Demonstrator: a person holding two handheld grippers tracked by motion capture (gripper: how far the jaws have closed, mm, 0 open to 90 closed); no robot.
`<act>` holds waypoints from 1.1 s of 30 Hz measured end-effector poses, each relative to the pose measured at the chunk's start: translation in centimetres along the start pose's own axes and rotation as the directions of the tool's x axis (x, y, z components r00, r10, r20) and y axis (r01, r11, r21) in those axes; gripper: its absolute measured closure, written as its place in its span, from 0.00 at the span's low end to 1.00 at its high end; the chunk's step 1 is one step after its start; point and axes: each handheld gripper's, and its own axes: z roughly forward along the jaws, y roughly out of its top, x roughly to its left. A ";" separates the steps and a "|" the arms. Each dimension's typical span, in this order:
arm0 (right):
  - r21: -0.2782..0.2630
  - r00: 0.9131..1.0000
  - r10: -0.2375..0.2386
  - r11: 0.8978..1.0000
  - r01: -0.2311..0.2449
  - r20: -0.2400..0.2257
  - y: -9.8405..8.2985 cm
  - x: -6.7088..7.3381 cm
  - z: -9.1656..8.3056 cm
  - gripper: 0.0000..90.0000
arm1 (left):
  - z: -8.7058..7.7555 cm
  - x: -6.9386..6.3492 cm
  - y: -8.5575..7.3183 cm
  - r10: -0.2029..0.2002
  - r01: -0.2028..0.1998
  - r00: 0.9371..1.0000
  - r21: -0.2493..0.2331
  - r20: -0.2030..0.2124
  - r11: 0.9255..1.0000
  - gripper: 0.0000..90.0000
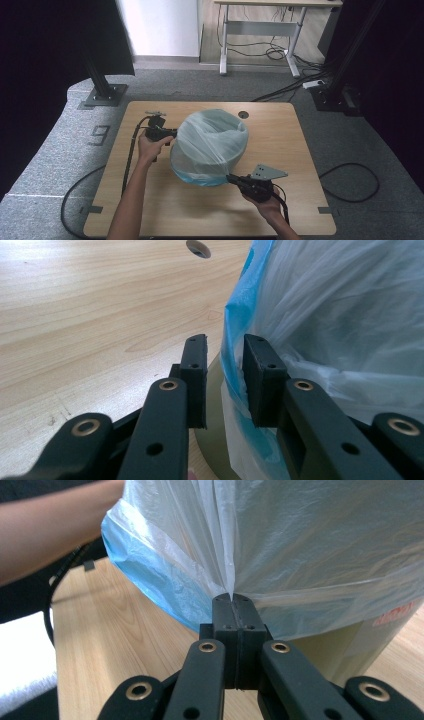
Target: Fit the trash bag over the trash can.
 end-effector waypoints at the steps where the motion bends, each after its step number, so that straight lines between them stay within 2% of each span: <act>1: 0.009 1.000 -0.004 1.000 0.004 0.003 -0.2 0.0 0.1 0.99 | -0.1 -0.1 -0.1 0.001 -0.001 1.000 -0.004 0.000 1.000 0.80; 8: 0.040 1.000 -0.001 0.999 0.001 0.008 -1.3 -0.2 0.6 0.99 | -0.7 -0.6 -0.4 0.028 -0.028 1.000 -0.003 -0.011 1.000 0.75; 13: 0.058 1.000 0.001 0.998 -0.001 0.013 -1.9 -0.4 0.8 0.99 | -1.0 -0.3 -0.9 0.015 -0.015 1.000 -0.010 -0.010 1.000 0.72; 24: 0.113 1.000 0.002 0.994 -0.005 0.024 -2.8 -1.0 1.4 0.99 | -1.0 -0.2 -1.2 0.008 -0.008 1.000 0.012 -0.017 1.000 0.72; 28: 0.114 1.000 0.008 0.993 -0.010 0.025 -2.9 -1.2 1.4 0.98 | -1.1 -0.1 -1.4 0.005 -0.005 1.000 0.007 -0.019 1.000 0.71; 33: 0.107 0.999 0.010 0.994 -0.014 0.035 -3.0 -1.2 1.2 0.97 | -1.3 -0.4 -1.4 0.028 -0.027 0.999 0.003 -0.039 1.000 0.70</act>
